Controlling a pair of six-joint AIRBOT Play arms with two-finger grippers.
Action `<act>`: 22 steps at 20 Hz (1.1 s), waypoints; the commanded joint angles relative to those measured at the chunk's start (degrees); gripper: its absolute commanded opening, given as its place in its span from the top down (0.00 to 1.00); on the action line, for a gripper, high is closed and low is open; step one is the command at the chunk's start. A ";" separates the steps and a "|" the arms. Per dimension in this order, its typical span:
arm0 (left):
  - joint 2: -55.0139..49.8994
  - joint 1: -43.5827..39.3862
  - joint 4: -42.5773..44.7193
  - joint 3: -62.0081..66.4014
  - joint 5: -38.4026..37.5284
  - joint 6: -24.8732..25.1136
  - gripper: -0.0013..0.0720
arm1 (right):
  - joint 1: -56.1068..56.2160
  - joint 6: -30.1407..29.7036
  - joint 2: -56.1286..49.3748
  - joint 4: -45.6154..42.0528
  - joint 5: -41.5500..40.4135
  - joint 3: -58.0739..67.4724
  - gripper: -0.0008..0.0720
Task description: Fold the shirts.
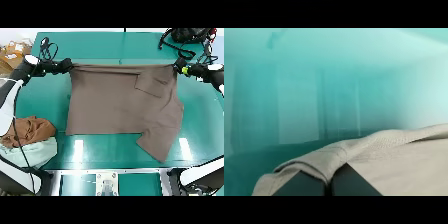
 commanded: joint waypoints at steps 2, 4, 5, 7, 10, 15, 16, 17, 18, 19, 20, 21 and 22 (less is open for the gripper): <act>-2.03 0.07 -0.63 2.40 1.79 -0.02 0.95 | 0.98 -0.04 -3.61 0.20 -0.66 5.38 0.97; -2.05 0.09 -0.76 2.43 3.08 0.00 0.95 | 0.96 -0.04 -4.26 0.20 -1.73 5.38 0.97; -2.05 0.07 -1.27 2.47 3.91 0.02 0.95 | 0.96 -0.04 -4.42 0.17 -1.79 5.38 0.97; -2.12 0.09 -1.38 2.45 2.32 -0.02 0.95 | 0.96 -0.04 -4.50 -0.44 -0.22 5.35 0.97; -2.27 0.09 3.08 2.38 -7.78 -1.03 0.95 | -0.70 0.79 -4.46 -7.48 8.26 5.60 0.97; -2.27 0.07 12.94 2.38 -24.52 -6.82 0.95 | -5.79 0.85 -2.69 -16.17 26.01 5.57 0.97; -2.29 0.07 13.94 2.38 -26.58 -7.89 0.95 | -6.32 0.85 -2.32 -17.66 28.33 5.57 0.97; -2.32 0.07 14.40 2.36 -27.71 -8.72 0.95 | -6.40 0.90 -2.19 -19.37 30.21 5.55 0.97; -2.32 0.00 14.80 2.12 -28.13 -9.16 0.95 | -6.32 1.62 -2.25 -21.40 31.61 5.49 0.97; -2.36 -0.24 14.97 1.51 -28.39 -9.18 0.95 | -6.12 2.12 -2.27 -23.65 32.50 5.16 0.97; -2.36 -0.52 15.13 0.55 -28.37 -9.46 0.95 | -5.79 2.19 -2.27 -25.07 33.35 4.74 0.97; -2.36 -0.81 15.43 -0.46 -28.37 -9.75 0.95 | -5.68 3.17 -2.27 -26.49 33.92 4.48 0.97; -2.36 -1.16 15.45 -1.40 -28.39 -9.77 0.95 | -5.70 3.72 -2.27 -27.82 34.47 4.44 0.97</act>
